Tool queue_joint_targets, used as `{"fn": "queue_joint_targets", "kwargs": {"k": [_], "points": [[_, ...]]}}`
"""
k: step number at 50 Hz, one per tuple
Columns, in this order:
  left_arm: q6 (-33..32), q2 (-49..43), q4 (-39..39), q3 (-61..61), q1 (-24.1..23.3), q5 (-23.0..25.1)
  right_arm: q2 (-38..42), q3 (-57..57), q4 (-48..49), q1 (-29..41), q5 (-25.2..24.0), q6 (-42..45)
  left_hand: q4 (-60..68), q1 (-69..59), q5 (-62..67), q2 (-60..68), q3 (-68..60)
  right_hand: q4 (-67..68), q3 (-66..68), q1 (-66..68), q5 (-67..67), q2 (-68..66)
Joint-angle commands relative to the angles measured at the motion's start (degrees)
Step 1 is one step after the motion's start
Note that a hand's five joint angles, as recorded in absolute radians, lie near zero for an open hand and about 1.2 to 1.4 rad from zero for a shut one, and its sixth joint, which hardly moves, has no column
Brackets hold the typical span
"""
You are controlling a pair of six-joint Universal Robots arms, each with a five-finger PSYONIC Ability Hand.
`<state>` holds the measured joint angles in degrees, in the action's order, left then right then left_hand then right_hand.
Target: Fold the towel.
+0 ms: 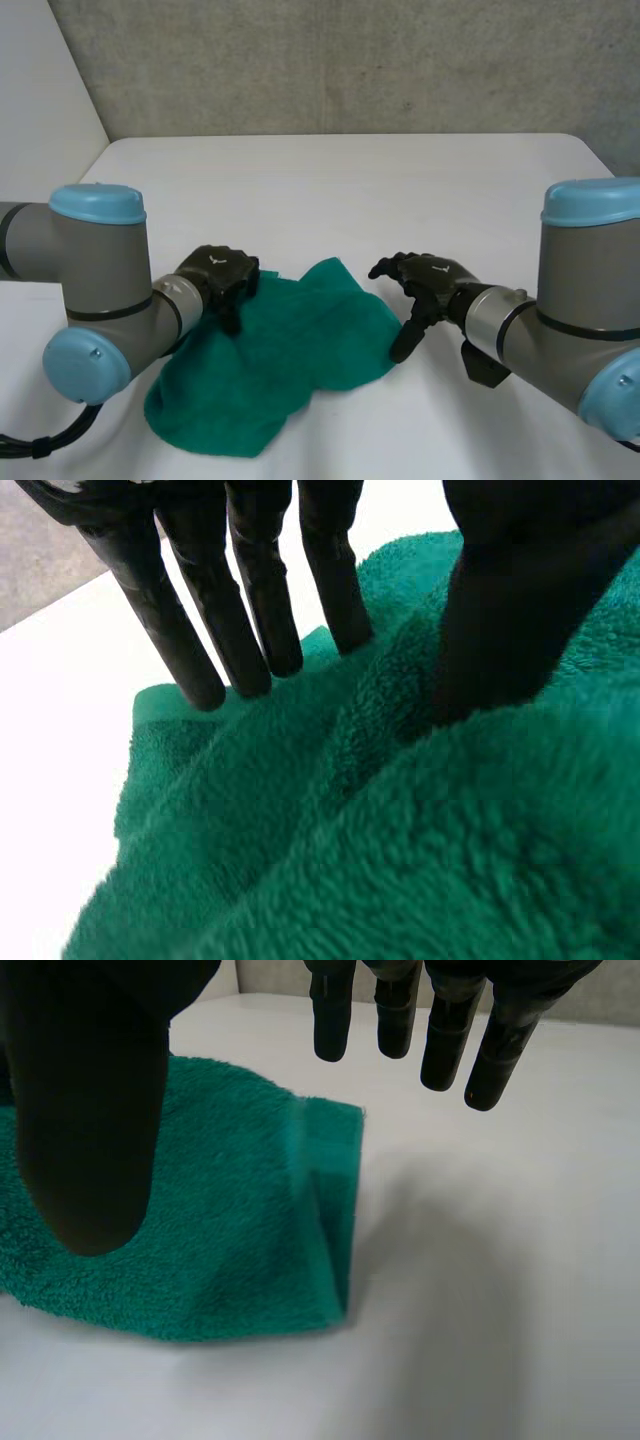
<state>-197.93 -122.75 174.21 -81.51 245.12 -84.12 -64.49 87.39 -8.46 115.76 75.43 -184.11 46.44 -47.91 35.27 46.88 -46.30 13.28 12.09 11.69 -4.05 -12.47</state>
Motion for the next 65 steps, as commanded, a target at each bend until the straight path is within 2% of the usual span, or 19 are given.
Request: {"fn": "queue_joint_targets", "kwargs": {"k": [1, 4, 6, 7, 11, 16, 20, 23, 26, 27, 28, 30, 31, 34, 37, 42, 49, 59, 65], "points": [[0.4, 2.2, 0.3, 0.4, -0.3, 0.0, 7.3, -4.8, 1.7, 0.5, -0.1, -5.6, 25.3, -23.8, 26.5, 24.9, -25.4, 16.9, 18.1, 18.5, -16.1, -17.7], [0.4, 3.6, 0.4, 0.6, -1.2, 0.1, 9.1, -7.8, 1.5, 0.8, 0.0, -6.0, 33.5, -32.1, 34.7, 33.1, -33.7, 46.1, 47.3, 47.7, -45.4, -46.9], [0.3, 4.2, 0.6, 1.2, -1.7, 0.2, 10.3, -9.6, 1.4, 1.0, -0.1, -6.0, 33.6, -32.1, 34.7, 33.1, -33.7, 62.6, 63.8, 64.2, -61.9, -63.5], [0.3, 4.4, 0.8, 1.7, -1.8, 0.2, 11.5, -12.0, 1.3, 1.4, 0.2, -6.0, 33.6, -32.1, 34.7, 33.1, -33.7, 66.7, 67.9, 68.3, -65.9, -67.5], [0.3, 5.4, 1.2, 6.4, -2.6, -0.2, 12.5, -19.9, 0.0, 1.7, 0.5, -6.1, 33.6, -32.1, 34.7, 33.1, -33.7, 66.7, 67.9, 68.3, -66.0, -67.5], [1.1, 7.8, 3.7, 18.4, -3.2, -3.3, 11.7, -32.6, -1.4, 1.2, 1.9, -6.1, 33.6, -32.1, 34.7, 33.1, -33.7, 66.7, 67.9, 68.3, -66.0, -67.5], [3.2, 11.7, 7.2, 23.5, -4.3, -7.3, 7.6, -38.9, -0.9, 1.0, 3.8, -6.4, 33.6, -32.1, 34.7, 33.1, -33.7, 66.7, 67.9, 68.3, -66.0, -67.5], [5.1, 15.6, 8.5, 22.4, -5.3, -8.7, 2.6, -41.2, -0.2, 0.7, 4.3, -7.5, 33.6, -32.1, 34.7, 33.1, -33.7, 66.7, 67.9, 68.3, -66.0, -67.5], [5.7, 20.6, 8.8, 16.8, -6.0, -8.5, 1.4, -38.9, -0.9, 0.3, 4.2, -7.8, 33.6, -32.1, 34.7, 33.1, -33.7, 21.8, 23.0, 23.4, -21.1, -22.6], [5.7, 20.6, 8.8, 16.8, -6.0, -8.5, 1.6, -37.7, -1.4, 0.3, 4.2, -7.7, 33.6, -32.1, 34.7, 33.1, -33.7, 11.7, 12.9, 13.3, -10.9, -12.5], [5.5, 24.6, 9.4, 11.0, -6.2, -8.5, 2.1, -34.9, -2.3, -0.1, 4.1, -7.7, 33.6, -32.1, 34.7, 33.1, -33.7, 2.1, 3.3, 3.7, -1.3, -2.9], [5.4, 26.3, 9.6, 9.0, -6.2, -8.5, 2.5, -32.1, -3.5, -0.2, 3.8, -8.0, 33.6, -32.1, 34.7, 33.1, -33.7, -1.2, 0.0, 0.4, 1.9, 0.4], [5.4, 30.1, 10.3, 4.4, -6.3, -8.5, 2.9, -29.5, -4.3, -0.2, 3.2, -8.0, 33.6, -32.1, 34.7, 33.1, -33.7, -3.2, -2.0, -1.6, 3.9, 2.4], [5.1, 33.7, 11.2, 0.1, -6.4, -8.6, 4.5, -26.8, -4.8, -0.1, 2.2, -8.1, 33.6, -32.1, 34.7, 33.1, -33.7, -3.3, -2.1, -1.7, 4.0, 2.5], [4.1, 35.8, 11.7, -1.7, -6.3, -8.5, 10.2, -26.0, -4.8, -0.1, -0.5, -9.2, 33.6, -32.1, 34.7, 33.1, -33.7, -3.3, -2.1, -1.7, 4.0, 2.5], [2.3, 38.0, 11.4, -2.4, -6.8, -8.5, 16.7, -30.6, -4.7, 0.3, -4.0, -14.3, 33.6, -32.1, 34.7, 33.1, -33.7, -3.3, -2.1, -1.7, 4.0, 2.5], [1.1, 40.4, 11.3, -2.8, -7.4, -8.6, 26.0, -39.6, -4.3, 0.6, -3.4, -16.2, 33.6, -32.1, 34.7, 33.1, -33.7, -3.3, -2.1, -1.7, 4.0, 2.5], [1.1, 40.1, 11.5, -4.7, -7.4, -8.5, 26.2, -38.3, -3.7, 4.7, -1.6, -19.0, 33.6, -32.1, 34.7, 33.1, -33.7, -3.3, -2.1, -1.7, 4.0, 2.5], [1.1, 39.3, 11.8, -6.2, -7.2, -8.5, 23.5, -33.7, -4.2, 4.6, -4.2, -18.4, 33.6, -32.1, 34.7, 33.1, -33.7, -3.3, -2.1, -1.7, 4.0, 2.5]]}}
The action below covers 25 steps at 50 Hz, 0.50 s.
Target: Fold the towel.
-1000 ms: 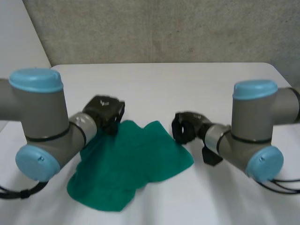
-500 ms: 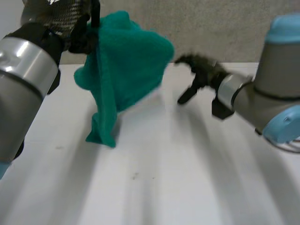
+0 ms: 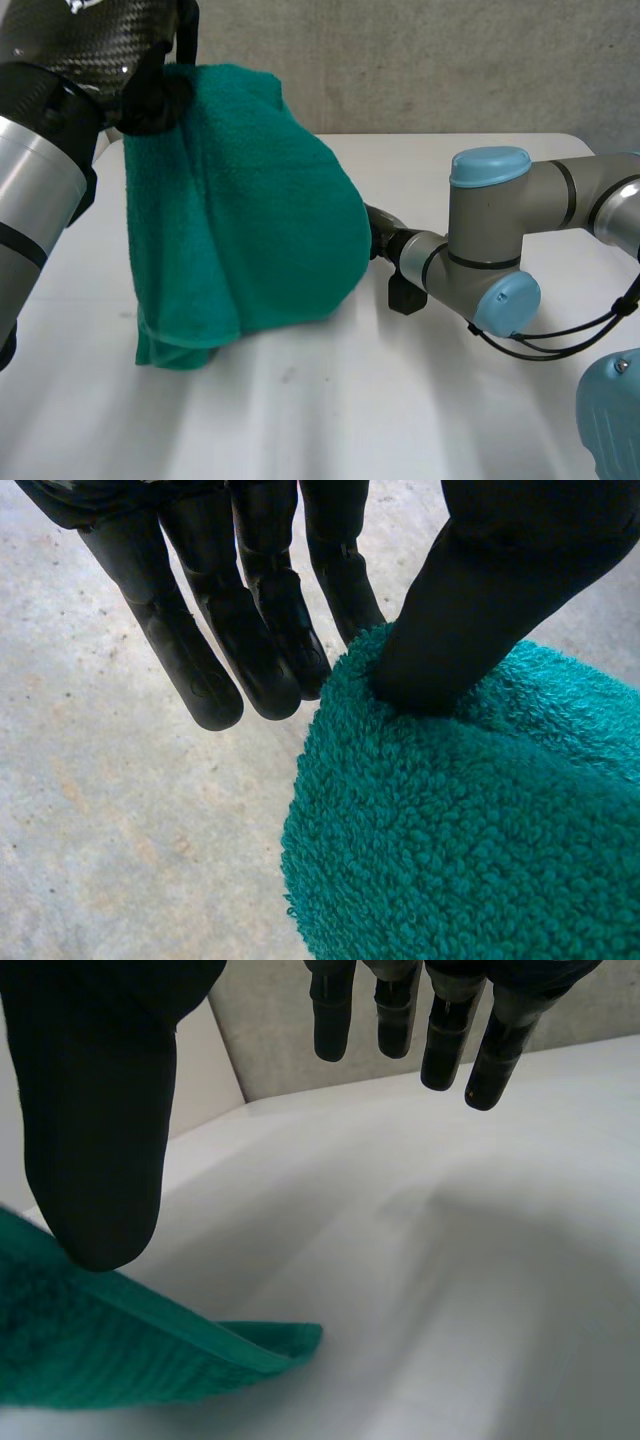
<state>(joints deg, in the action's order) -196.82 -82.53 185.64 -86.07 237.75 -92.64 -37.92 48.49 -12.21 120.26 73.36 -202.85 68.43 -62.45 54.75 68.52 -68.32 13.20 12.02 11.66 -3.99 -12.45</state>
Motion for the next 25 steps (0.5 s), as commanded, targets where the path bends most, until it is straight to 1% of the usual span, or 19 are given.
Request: {"fn": "queue_joint_targets", "kwargs": {"k": [1, 4, 7, 8, 9, 12, 16, 21, 25], "points": [[0.0, -0.9, 0.3, -1.6, 0.2, 0.0, -3.5, 6.2, -0.7, 0.1, -2.9, 0.4, 11.6, -17.5, 15.3, 11.5, -11.7, -3.2, -2.0, -1.7, 4.0, 2.4], [0.0, -2.0, 0.6, -2.3, 0.4, -0.1, -5.8, 10.2, -2.5, 0.0, -5.7, 1.6, 11.6, -17.5, 15.3, 11.5, -11.7, -3.2, -2.0, -1.7, 4.0, 2.4], [-0.1, -3.0, 0.6, -2.2, 0.7, -0.1, -8.2, 12.9, -2.9, 0.0, -5.9, 4.1, 11.6, -17.5, 15.3, 11.5, -11.7, -3.2, -2.0, -1.7, 4.0, 2.4], [0.0, -3.1, 0.6, -2.2, 0.8, -0.1, -8.7, 13.6, -2.9, -0.1, -5.8, 5.3, 11.6, -17.5, 15.3, 11.5, -11.7, -3.2, -2.0, -1.7, 4.0, 2.4], [0.0, -3.3, 0.6, -2.2, 0.9, -0.1, -9.9, 16.4, -2.8, -0.5, -5.1, 8.8, 11.6, -17.5, 15.3, 11.5, -11.7, -3.2, -2.0, -1.7, 4.0, 2.4], [-0.1, -3.3, 0.5, -2.2, 1.3, -0.1, -10.6, 19.0, -2.8, -2.5, -4.1, 12.1, 11.6, -17.5, 15.3, 11.5, -11.7, -3.2, -2.0, -1.7, 4.0, 2.4], [-0.1, -3.0, 0.4, -2.2, 2.7, 0.0, -11.8, 21.3, -2.7, -6.0, -1.1, 17.1, 11.6, -17.5, 15.3, 11.5, -11.7, -3.2, -2.0, -1.7, 4.0, 2.4], [-0.1, -2.5, 0.4, -1.8, 2.9, 0.0, -12.8, 22.4, -3.2, -7.6, -1.5, 18.4, 11.6, -17.5, 15.3, 11.5, -11.7, -3.2, -2.0, -1.7, 4.0, 2.4], [-0.1, -2.2, 0.3, -1.6, 2.9, 0.0, -13.9, 25.2, -3.2, -7.9, -3.0, 18.4, 11.6, -17.5, 15.3, 11.5, -11.7, -3.2, -2.0, -1.7, 4.0, 2.4]]}}
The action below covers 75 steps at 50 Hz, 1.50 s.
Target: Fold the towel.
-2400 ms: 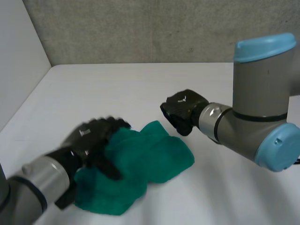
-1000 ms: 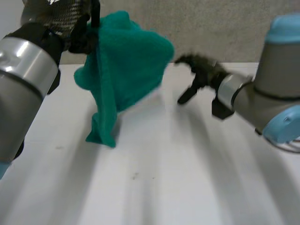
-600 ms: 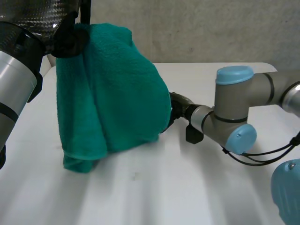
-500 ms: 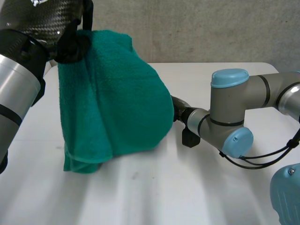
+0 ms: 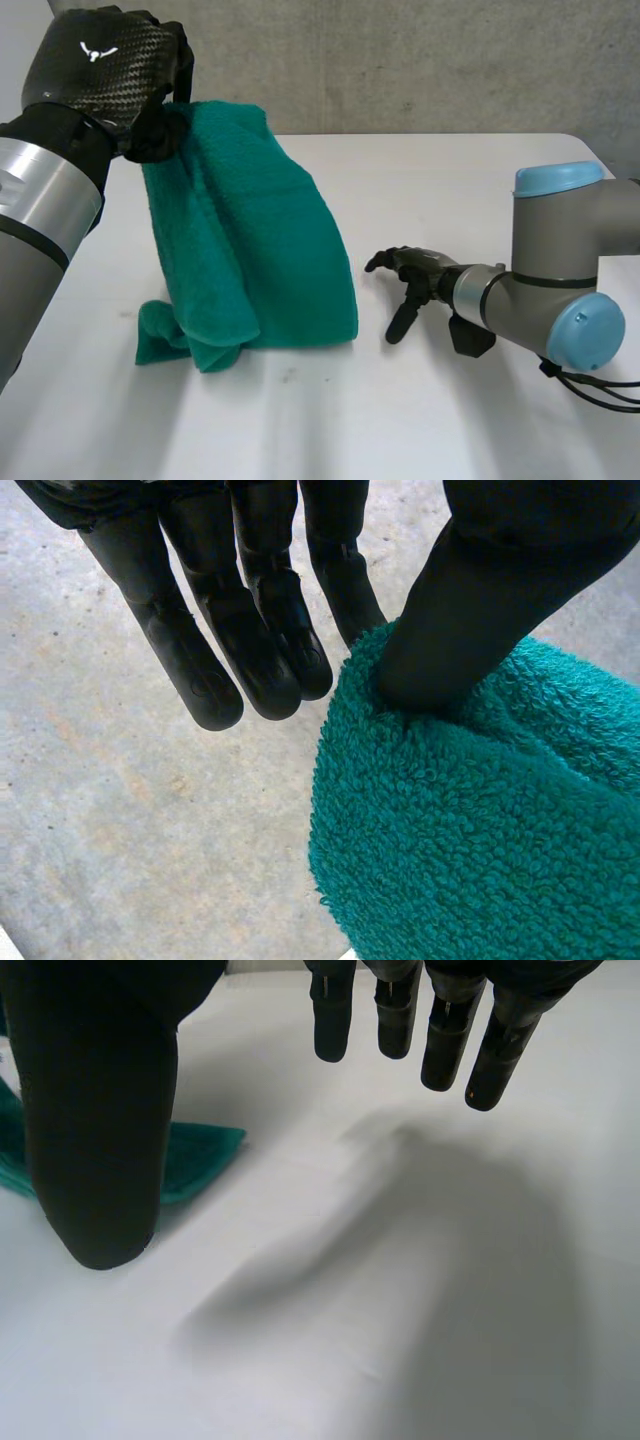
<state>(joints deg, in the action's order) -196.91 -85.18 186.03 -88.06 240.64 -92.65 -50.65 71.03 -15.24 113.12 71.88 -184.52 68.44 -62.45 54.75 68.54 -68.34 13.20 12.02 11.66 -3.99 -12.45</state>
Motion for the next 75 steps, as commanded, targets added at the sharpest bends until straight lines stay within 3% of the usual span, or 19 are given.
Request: {"fn": "queue_joint_targets", "kwargs": {"k": [1, 7, 17, 20, 21, 22, 23, 25, 27, 35, 44, 46, 47, 52, 58, 65, 68, 70, 75], "points": [[0.0, 0.7, -0.1, 0.4, 0.0, 0.0, -1.4, 3.1, 0.0, -0.7, -2.0, 0.0, 11.6, -17.5, 15.3, 11.5, -11.7, -3.2, -2.0, -1.7, 4.0, 2.4], [0.0, 1.2, -0.4, 0.3, -0.3, 0.0, -1.8, 5.2, 2.6, 0.5, -4.5, -3.0, 11.6, -17.5, 15.3, 11.5, -11.7, -3.2, -2.0, -1.7, 4.0, 2.4], [0.0, 2.3, -0.1, 0.3, -0.4, 0.0, -0.3, 2.9, 10.1, 8.3, -5.0, -16.4, 11.6, -17.5, 15.3, 11.5, -11.7, 2.1, 3.3, 3.6, -1.3, -2.8], [0.1, 2.2, -0.1, 0.4, -0.2, 0.0, 0.6, 1.8, 11.6, 9.1, -5.2, -19.0, 11.6, -17.5, 15.3, 11.5, -11.7, 25.6, 26.7, 27.1, -24.8, -26.3], [0.0, 2.2, -0.1, 0.4, -0.2, 0.0, 0.8, 1.7, 12.5, 9.0, -4.9, -20.6, 11.6, -17.5, 15.3, 11.5, -11.7, 48.5, 49.6, 50.0, -47.7, -49.2], [0.1, 2.2, -0.1, 0.4, -0.1, 0.0, 0.8, 1.7, 12.5, 9.0, -4.9, -20.6, 11.6, -17.5, 15.3, 11.5, -11.7, 48.7, 49.9, 50.2, -47.9, -49.4], [0.1, 2.2, -0.1, 0.4, -0.1, 0.0, 0.8, 1.7, 13.0, 8.9, -4.7, -21.5, 11.6, -17.5, 15.3, 11.5, -11.7, 60.0, 61.2, 61.6, -59.2, -60.8], [0.1, 2.0, -0.1, 0.3, 0.0, 0.0, -0.1, 2.0, 15.5, 8.6, -4.0, -24.1, 11.6, -17.5, 15.3, 11.5, -11.7, 66.7, 67.9, 68.3, -65.9, -67.5], [0.1, 1.8, 0.0, 0.3, 0.0, 0.1, -0.8, 1.7, 16.5, 7.9, -2.7, -24.2, 11.6, -17.5, 15.3, 11.5, -11.7, 66.8, 68.0, 68.3, -66.0, -67.6], [0.9, -5.0, 2.1, 8.8, -0.4, -0.8, -15.9, -7.3, 17.9, -2.5, 5.7, -10.0, 11.6, -17.5, 15.3, 11.5, -11.7, 66.8, 68.0, 68.3, -66.0, -67.6], [8.0, -8.3, 5.6, 16.3, -0.4, -5.7, -20.4, -14.7, 21.5, -2.2, 7.8, 0.5, 11.6, -17.5, 15.3, 11.5, -11.7, 66.8, 68.0, 68.3, -66.0, -67.6], [10.1, -8.1, 6.2, 14.7, -0.4, -6.8, -22.2, -12.4, 19.6, -1.5, 7.4, 2.3, 11.6, -17.5, 15.3, 11.5, -11.7, 66.8, 68.0, 68.3, -66.0, -67.6], [12.4, -7.8, 6.0, 7.4, -1.2, -7.5, -22.2, -12.4, 19.6, -1.5, 7.4, 2.3, 11.6, -17.5, 15.3, 11.5, -11.7, 66.8, 68.0, 68.3, -66.0, -67.6], [13.0, -6.8, 5.9, -8.4, -3.8, -7.0, -21.5, -3.9, 11.6, 1.1, 7.3, 9.2, 11.6, -17.5, 15.3, 11.5, -11.7, 66.8, 68.0, 68.3, -66.0, -67.6], [13.0, -7.8, 4.8, -24.7, -6.1, -7.1, -19.4, 6.4, 10.8, 1.0, 7.8, 16.5, 11.6, -17.5, 15.3, 11.5, -11.7, 66.8, 68.0, 68.3, -66.0, -67.6], [13.0, -6.0, -3.4, -29.3, -6.8, -7.1, -19.3, 10.3, 11.8, 0.3, 7.4, 17.3, 11.6, -17.5, 15.3, 11.5, -11.7, 66.8, 68.0, 68.3, -66.0, -67.6], [13.0, -3.7, -7.6, -28.5, -8.2, -6.8, -19.3, 11.2, 11.8, 0.4, 7.2, 17.4, -6.3, 0.4, -2.6, -6.4, 6.2, 66.8, 68.0, 68.3, -66.0, -67.6], [12.7, -2.4, -9.1, -26.9, -8.7, -6.8, -19.3, 11.8, 11.9, 0.4, 7.1, 17.4, -34.2, 28.2, -30.5, -34.3, 34.1, 66.8, 68.0, 68.3, -66.0, -67.6], [11.5, -1.9, -9.3, -20.9, -8.3, -6.6, -20.0, 13.5, 12.6, 0.5, 7.1, 17.7, -44.6, 38.6, -40.9, -44.7, 44.5, 66.8, 68.0, 68.3, -66.0, -67.6]]}}
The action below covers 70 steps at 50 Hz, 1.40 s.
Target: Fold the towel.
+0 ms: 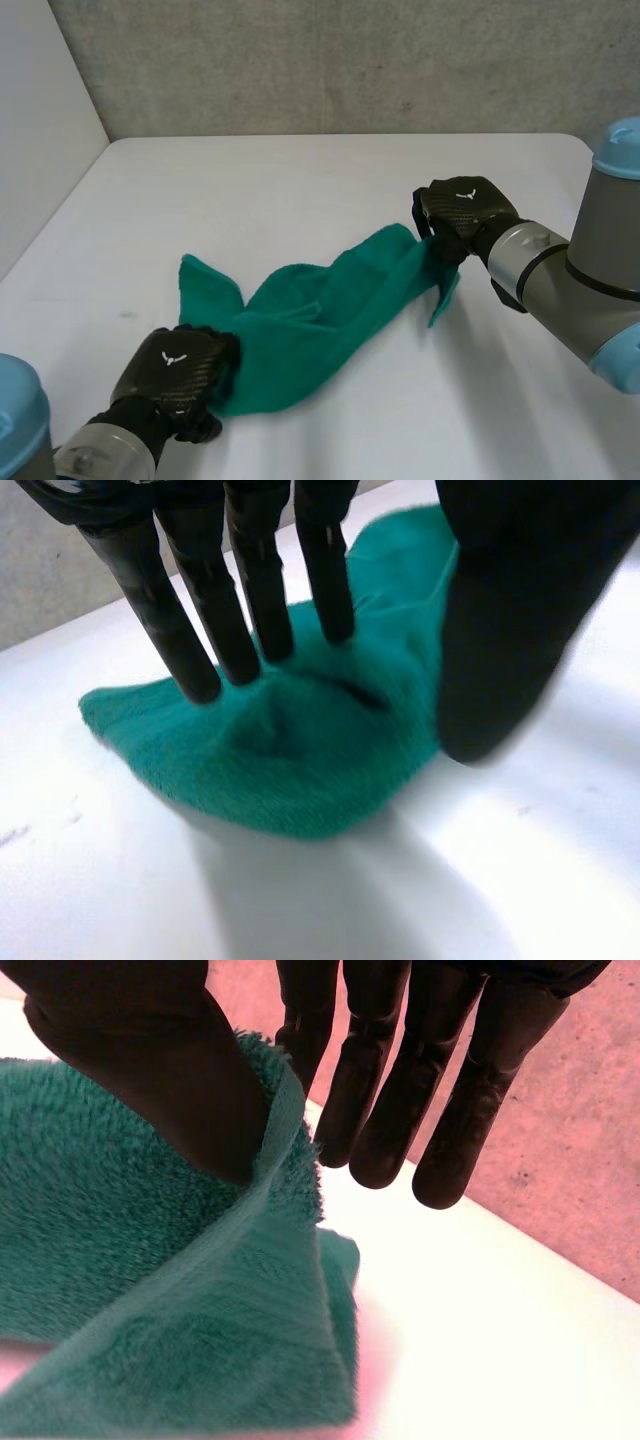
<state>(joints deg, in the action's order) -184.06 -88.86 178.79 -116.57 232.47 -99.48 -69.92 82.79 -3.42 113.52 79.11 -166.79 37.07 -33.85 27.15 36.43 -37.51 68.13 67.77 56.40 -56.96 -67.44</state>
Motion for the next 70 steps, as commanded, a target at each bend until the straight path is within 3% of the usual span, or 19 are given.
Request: {"fn": "queue_joint_targets", "kwargs": {"k": [1, 6, 12, 20, 25, 29, 32, 33, 35, 38, 42, 45, 48, 49, 53, 64, 70], "points": [[-1.6, 1.8, -2.0, 8.9, 0.0, 0.3, -0.8, 2.1, 1.0, 0.2, -0.2, 0.1, -15.6, 12.3, -15.6, -14.9, 16.0, 11.9, 12.2, 23.6, -13.0, -12.6], [-3.8, 0.5, -1.0, 16.0, 1.3, 1.0, -1.0, 3.6, 1.7, 0.3, -0.5, 0.2, -17.9, 14.7, -18.0, -17.3, 18.4, 11.9, 12.2, 23.6, -13.0, -12.6], [-8.5, -11.2, 2.3, 22.4, 3.6, 7.4, -1.1, 4.7, 1.7, 0.2, -0.6, 0.4, -16.6, 13.4, -16.7, -15.9, 17.0, 11.9, 12.2, 23.6, -13.0, -12.6], [-19.0, -24.1, -4.1, 28.2, 4.5, 8.7, -1.3, 6.3, 1.7, -0.1, -1.2, 3.8, -12.4, 9.2, -12.5, -11.7, 12.8, 11.9, 12.2, 23.6, -13.0, -12.6], [-21.7, -29.1, -9.3, 30.8, 5.9, 9.1, -1.0, 6.6, 1.6, -0.1, -1.3, 4.8, -11.7, 8.5, -11.8, -11.1, 12.2, 11.9, 12.2, 23.6, -13.0, -12.6], [-21.9, -31.4, -11.5, 32.2, 6.0, 9.4, -0.6, 6.3, 1.6, -0.1, -1.3, 4.9, -4.2, 1.0, -4.2, -3.5, 4.6, 11.9, 12.2, 23.6, -13.0, -12.6], [-21.6, -31.8, -11.4, 33.3, 6.0, 9.4, -0.5, 5.5, 1.5, 0.0, -1.3, 5.5, 19.0, -22.2, 18.9, 19.6, -18.5, 11.9, 12.2, 23.6, -13.0, -12.6], [-21.3, -31.8, -10.6, 34.6, 6.0, 9.1, -0.4, 5.4, 1.6, 0.0, -1.3, 5.9, 33.9, -37.1, 33.8, 34.5, -33.4, 11.9, 12.2, 23.6, -13.0, -12.6], [-21.3, -31.7, -8.8, 36.4, 6.0, 9.0, 0.7, 3.1, 1.7, 0.4, -1.2, 7.9, 42.9, -46.1, 42.8, 43.6, -42.5, 11.9, 12.2, 23.6, -13.0, -12.6], [-21.4, -30.8, -3.3, 40.4, 6.0, 8.3, 2.2, 0.7, 1.7, 0.6, -0.5, 9.0, 42.9, -46.2, 42.9, 43.6, -42.5, 11.9, 12.2, 23.6, -13.0, -12.6], [-21.5, -27.8, 6.5, 47.3, 6.1, 5.2, 4.5, -10.7, 4.5, 0.8, 0.9, 9.9, 42.9, -46.2, 42.9, 43.6, -42.5, 11.9, 12.2, 23.6, -13.0, -12.6], [-21.9, -25.1, 14.8, 52.5, 6.0, 1.9, 3.7, -20.3, 12.3, 0.9, 6.6, 9.7, 42.9, -46.2, 42.9, 43.6, -42.5, 11.9, 12.2, 23.6, -13.0, -12.6], [-22.0, -22.1, 23.5, 55.0, 6.2, 0.0, 2.9, -22.6, 16.2, 0.9, 9.0, 9.7, 42.9, -46.2, 42.9, 43.6, -42.5, 11.9, 12.2, 23.6, -13.0, -12.6], [-22.0, -20.7, 27.4, 55.0, 6.4, -0.6, 1.0, -24.1, 22.0, 0.7, 11.0, 9.7, 42.9, -46.2, 42.9, 43.6, -42.5, 11.9, 12.2, 23.6, -13.0, -12.6], [-22.1, -18.3, 31.8, 51.5, 7.5, -0.9, -1.1, -23.4, 25.2, 0.7, 11.2, 10.0, 42.9, -46.2, 42.9, 43.6, -42.5, 11.9, 12.2, 23.6, -13.0, -12.6], [-21.2, -18.5, 30.8, 28.4, 9.0, -1.2, -0.4, -8.8, 6.5, 0.8, 3.0, 10.3, 42.9, -46.2, 42.9, 43.6, -42.5, 11.9, 12.2, 23.6, -13.0, -12.6], [-20.2, -19.6, 27.4, 16.3, 8.3, -1.7, 9.3, -2.6, 0.6, 0.7, 2.9, 10.7, 42.9, -46.2, 42.9, 43.6, -42.5, 11.9, 12.2, 23.6, -13.0, -12.6]]}}
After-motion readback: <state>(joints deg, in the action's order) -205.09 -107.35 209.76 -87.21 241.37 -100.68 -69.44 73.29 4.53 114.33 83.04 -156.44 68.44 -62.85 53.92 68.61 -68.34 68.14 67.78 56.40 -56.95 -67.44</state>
